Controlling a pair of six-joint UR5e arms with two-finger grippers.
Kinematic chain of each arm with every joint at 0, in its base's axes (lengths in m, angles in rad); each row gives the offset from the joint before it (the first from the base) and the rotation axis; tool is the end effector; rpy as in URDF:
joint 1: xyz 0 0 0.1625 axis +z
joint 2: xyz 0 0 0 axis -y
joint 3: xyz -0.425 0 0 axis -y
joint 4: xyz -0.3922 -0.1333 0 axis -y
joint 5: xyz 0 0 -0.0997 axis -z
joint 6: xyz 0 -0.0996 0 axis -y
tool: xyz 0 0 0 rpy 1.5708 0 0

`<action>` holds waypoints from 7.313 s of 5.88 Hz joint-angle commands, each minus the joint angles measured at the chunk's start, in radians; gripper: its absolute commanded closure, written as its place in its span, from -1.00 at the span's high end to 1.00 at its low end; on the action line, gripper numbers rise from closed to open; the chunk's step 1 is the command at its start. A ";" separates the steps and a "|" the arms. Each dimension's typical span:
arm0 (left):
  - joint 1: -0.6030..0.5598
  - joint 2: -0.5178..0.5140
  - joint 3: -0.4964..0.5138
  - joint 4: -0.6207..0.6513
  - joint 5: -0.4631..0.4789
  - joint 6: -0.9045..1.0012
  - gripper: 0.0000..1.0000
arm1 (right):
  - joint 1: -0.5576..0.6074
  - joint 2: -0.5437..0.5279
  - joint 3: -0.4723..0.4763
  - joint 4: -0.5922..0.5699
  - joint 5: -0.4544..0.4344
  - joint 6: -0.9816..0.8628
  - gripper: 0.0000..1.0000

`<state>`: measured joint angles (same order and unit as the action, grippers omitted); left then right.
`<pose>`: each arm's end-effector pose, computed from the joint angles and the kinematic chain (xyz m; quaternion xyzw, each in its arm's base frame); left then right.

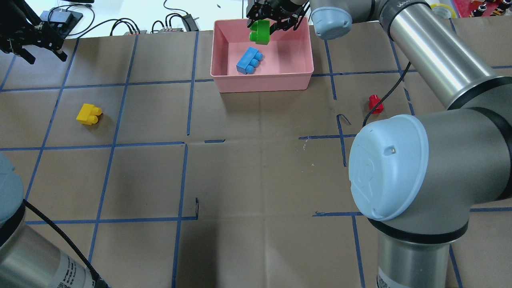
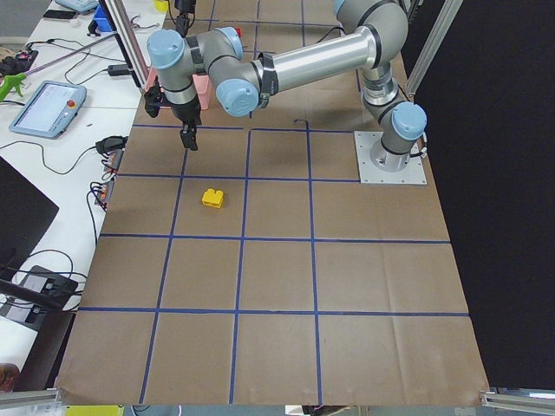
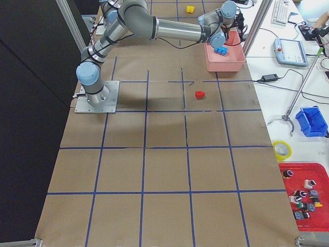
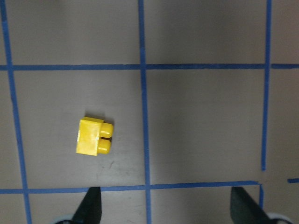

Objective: Put all blocks into box

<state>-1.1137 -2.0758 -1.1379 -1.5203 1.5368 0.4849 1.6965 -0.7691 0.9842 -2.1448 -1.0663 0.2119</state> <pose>0.1838 -0.6834 0.4045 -0.0137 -0.9997 -0.0019 0.0200 0.2819 -0.7834 0.3278 -0.0035 0.9538 -0.1291 0.2711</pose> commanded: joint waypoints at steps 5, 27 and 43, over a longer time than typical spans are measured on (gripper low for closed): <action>0.025 -0.093 -0.393 0.471 0.000 0.400 0.89 | -0.137 -0.296 0.250 0.108 -0.176 -0.289 0.99; -0.344 -0.073 -0.072 0.318 -0.121 -0.104 -0.36 | -0.322 -0.276 0.760 -0.214 -0.505 -0.482 0.46; -0.512 0.333 -0.242 -0.006 0.082 -0.498 0.98 | -0.166 -0.310 0.328 0.202 0.024 -0.025 -0.81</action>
<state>-1.6337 -1.8930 -1.2046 -1.5358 1.6068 -0.0625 1.4831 -1.1301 1.3495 -1.8981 -1.0739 0.1471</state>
